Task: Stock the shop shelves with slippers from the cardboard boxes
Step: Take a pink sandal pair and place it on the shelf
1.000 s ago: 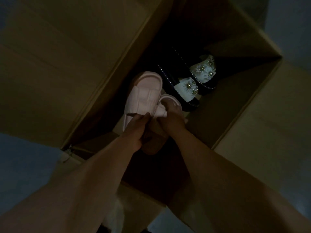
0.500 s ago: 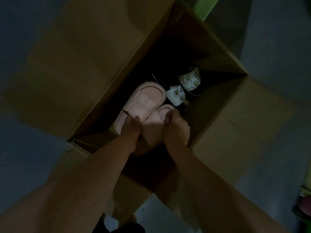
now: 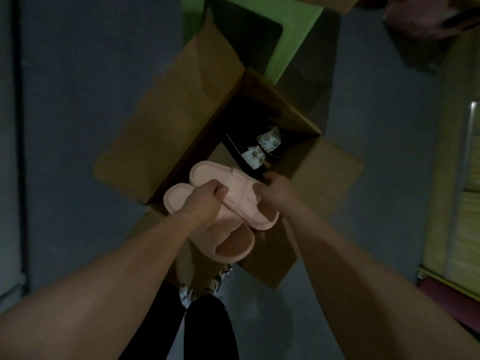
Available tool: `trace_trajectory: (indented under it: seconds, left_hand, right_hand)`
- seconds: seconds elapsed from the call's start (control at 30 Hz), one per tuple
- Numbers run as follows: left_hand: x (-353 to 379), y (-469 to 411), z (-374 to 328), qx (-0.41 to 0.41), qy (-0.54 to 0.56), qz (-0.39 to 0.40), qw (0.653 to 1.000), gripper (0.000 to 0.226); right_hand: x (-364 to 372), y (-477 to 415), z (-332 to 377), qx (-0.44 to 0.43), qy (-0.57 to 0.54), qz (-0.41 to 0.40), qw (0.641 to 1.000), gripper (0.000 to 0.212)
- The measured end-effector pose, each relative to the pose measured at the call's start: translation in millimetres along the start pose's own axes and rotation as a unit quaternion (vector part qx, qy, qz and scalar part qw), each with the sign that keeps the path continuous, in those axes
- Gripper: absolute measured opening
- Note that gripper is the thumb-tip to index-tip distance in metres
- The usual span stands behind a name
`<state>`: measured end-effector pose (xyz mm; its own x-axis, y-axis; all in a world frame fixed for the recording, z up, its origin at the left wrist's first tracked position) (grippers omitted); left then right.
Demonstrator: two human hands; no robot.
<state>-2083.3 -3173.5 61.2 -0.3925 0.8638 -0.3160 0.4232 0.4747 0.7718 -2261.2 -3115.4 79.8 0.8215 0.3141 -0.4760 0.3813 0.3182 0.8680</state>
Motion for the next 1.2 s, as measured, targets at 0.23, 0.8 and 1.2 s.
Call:
trace_trajectory:
  seconds: [0.23,0.8,1.2]
  left_hand:
    - [-68,85,-62,0.014,-0.060,-0.030,0.998,0.039]
    - [-202,289,-213,0.101,-0.035,-0.274,0.956,0.093]
    - [-264,421,-232,0.100,0.242,-0.445,0.856,0.058]
  right_hand:
    - [-17,113,-4,0.086,-0.235,0.029,0.968,0.058]
    - [-149,330,84,0.016,-0.521,0.146,0.841,0.054]
    - [-197,447,158,-0.234,-0.410,0.243,0.847,0.038]
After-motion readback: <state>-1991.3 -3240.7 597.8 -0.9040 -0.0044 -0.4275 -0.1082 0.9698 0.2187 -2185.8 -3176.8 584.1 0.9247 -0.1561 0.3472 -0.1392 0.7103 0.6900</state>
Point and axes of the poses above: each hand's wrist, its own y-axis away from the middle knuckle, its own x-axis out of the palm, z = x × y, the point moved 4 cm from there along -y, towards the middle knuckle, and after that the axes turned 1 degree about x, right-handed, at the moved point
